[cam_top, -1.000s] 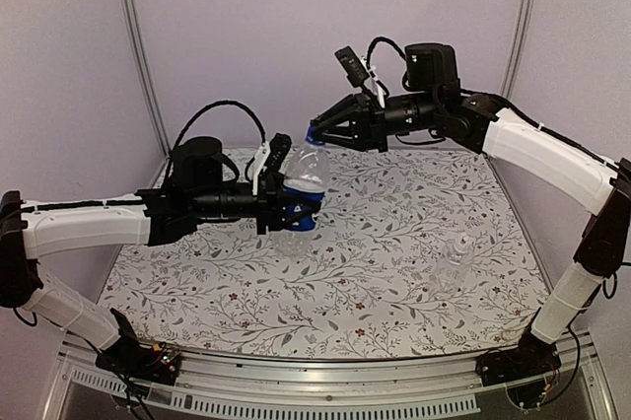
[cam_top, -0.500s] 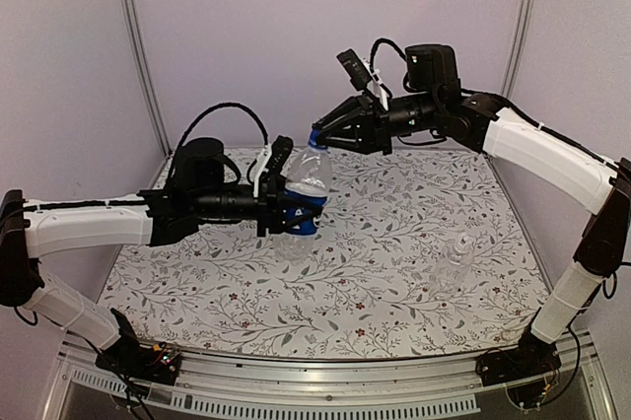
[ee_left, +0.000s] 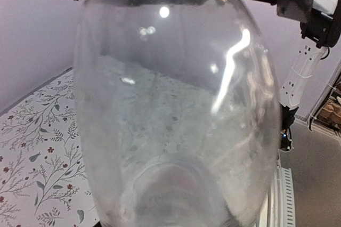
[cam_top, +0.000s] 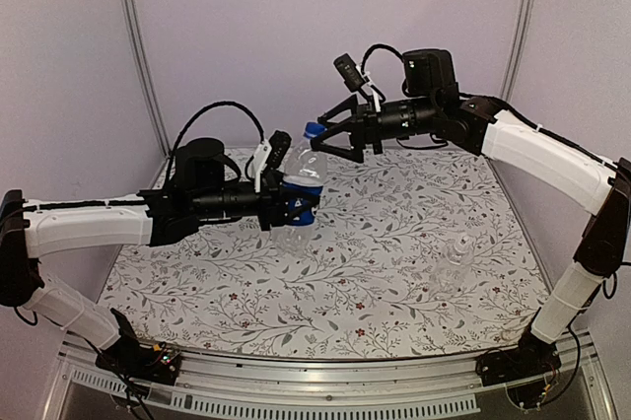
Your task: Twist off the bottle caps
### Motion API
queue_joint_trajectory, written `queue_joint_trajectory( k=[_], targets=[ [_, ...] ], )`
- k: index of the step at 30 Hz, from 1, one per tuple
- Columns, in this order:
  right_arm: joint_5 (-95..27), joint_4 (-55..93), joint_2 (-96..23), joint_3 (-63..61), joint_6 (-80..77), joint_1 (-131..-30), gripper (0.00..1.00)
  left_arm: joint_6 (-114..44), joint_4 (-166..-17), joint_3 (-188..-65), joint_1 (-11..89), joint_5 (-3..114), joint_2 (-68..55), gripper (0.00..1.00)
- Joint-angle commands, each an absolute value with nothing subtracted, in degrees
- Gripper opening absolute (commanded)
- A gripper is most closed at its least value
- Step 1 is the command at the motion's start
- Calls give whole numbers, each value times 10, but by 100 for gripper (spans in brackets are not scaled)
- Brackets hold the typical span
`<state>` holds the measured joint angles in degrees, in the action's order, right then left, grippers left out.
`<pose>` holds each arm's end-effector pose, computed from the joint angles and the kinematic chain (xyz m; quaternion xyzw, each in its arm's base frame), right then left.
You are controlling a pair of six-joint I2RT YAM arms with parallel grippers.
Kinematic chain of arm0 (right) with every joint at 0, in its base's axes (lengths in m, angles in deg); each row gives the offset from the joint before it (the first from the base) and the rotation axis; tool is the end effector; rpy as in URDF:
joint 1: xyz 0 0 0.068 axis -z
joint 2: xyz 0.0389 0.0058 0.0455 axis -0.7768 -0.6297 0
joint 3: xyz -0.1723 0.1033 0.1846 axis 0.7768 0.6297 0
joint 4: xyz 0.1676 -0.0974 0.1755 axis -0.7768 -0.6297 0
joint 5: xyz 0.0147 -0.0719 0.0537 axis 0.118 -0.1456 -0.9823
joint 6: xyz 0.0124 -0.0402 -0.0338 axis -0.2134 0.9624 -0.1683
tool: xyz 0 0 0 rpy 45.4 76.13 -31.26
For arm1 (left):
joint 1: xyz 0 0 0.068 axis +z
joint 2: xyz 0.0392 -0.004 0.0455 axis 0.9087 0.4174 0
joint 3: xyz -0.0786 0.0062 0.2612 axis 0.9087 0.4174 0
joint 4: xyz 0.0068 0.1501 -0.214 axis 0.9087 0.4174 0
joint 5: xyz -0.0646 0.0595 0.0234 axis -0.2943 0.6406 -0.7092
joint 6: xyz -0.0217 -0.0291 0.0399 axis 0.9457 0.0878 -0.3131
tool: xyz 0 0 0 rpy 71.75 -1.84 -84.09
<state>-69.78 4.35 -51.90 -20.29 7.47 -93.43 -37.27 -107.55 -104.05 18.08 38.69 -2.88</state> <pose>0.2717 0.2820 0.4022 -0.4889 0.6029 0.4705 0.4197 0.2039 -0.2426 0.2879 0.3758 0.6635 -0.4415 0.4729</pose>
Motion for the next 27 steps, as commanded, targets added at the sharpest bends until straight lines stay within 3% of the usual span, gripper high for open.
queue_joint_trajectory(
  k=[1, 17, 27],
  targets=[
    [-650, 54, -496, -188, 39, -934, 99, -367, -1069, -1052, 178, 418, -40, 35],
    [-475, 78, -464, -160, -108, -936, 99, -349, -1063, -1047, 178, 483, -37, 35],
    [-376, 31, -472, -212, -133, -963, 99, -355, -1056, -1050, 172, 507, -38, 35]
  ],
)
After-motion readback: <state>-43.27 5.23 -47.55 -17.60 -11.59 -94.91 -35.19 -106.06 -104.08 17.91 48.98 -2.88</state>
